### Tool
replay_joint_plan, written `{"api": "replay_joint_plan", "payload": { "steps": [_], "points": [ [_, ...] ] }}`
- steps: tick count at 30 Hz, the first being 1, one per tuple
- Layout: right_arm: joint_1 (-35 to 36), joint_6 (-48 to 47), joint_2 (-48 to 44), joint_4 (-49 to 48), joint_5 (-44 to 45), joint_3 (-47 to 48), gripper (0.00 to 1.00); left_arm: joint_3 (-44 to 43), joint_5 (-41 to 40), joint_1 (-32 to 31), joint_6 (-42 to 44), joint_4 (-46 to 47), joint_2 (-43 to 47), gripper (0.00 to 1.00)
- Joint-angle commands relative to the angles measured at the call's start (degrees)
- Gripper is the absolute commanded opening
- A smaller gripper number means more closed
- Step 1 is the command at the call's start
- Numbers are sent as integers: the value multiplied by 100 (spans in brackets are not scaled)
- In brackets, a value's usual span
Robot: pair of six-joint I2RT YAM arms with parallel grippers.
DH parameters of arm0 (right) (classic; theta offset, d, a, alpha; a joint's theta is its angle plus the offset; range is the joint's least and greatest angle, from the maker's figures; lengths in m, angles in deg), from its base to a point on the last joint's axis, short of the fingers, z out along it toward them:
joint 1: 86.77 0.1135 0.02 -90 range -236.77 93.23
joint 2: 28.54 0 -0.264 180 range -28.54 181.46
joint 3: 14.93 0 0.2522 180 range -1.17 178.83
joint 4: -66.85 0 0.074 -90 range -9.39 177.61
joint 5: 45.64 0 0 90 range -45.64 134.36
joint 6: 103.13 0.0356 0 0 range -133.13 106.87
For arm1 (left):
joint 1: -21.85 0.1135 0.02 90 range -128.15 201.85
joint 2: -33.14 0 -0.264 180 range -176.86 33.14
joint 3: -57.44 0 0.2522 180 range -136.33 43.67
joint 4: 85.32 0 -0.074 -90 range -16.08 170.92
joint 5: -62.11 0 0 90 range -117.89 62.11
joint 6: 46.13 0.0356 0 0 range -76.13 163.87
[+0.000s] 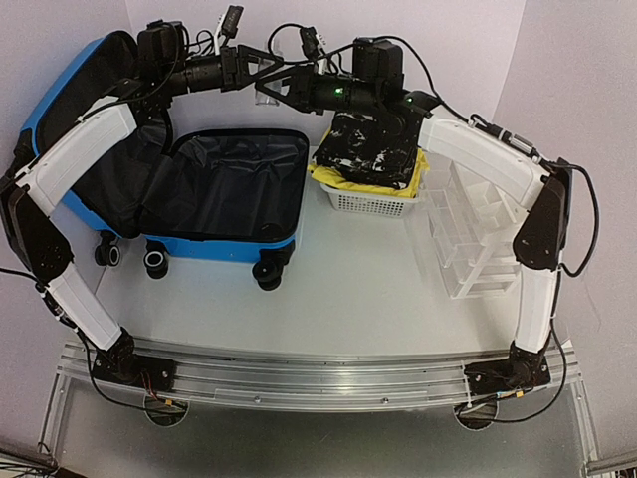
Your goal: Open, take out, and arrange the luggage
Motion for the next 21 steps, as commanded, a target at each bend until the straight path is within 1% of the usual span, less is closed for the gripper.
{"api": "replay_joint_plan", "payload": {
  "steps": [1,2,6,8,10,11,12,14,17,21],
  "points": [
    [19,-321,-553,873,1088,-340,0,-71,-381,7,595,-287,349,89],
    [17,-508,-686,1381,1423,-379,0,-100,-592,51,811,-492,379,99],
    [4,-1009,-1257,3641,2939,-437,0,-322,-1260,232,1994,-1462,488,100],
    [-95,-963,-1576,4676,3465,-469,0,-241,-1274,251,2881,-1838,646,100],
    [-267,-730,-1884,5925,3767,-509,0,81,-1477,258,3270,-1931,834,100],
    [-388,-620,-2006,6302,3863,-561,0,286,-1545,260,3369,-1926,945,100],
    [-521,-444,-2148,6908,3919,-625,0,476,-1615,260,3428,-1885,1038,100],
    [-795,-229,-2390,7807,3984,-756,0,796,-1700,260,3471,-1738,1190,100],
    [-1054,-137,-2592,8646,3959,-1009,0,1101,-1699,268,3424,-1486,1315,100],
    [-1103,-434,-2586,8738,3728,-1509,0,1297,-1618,269,3388,-1335,1360,100]
  ]
}}
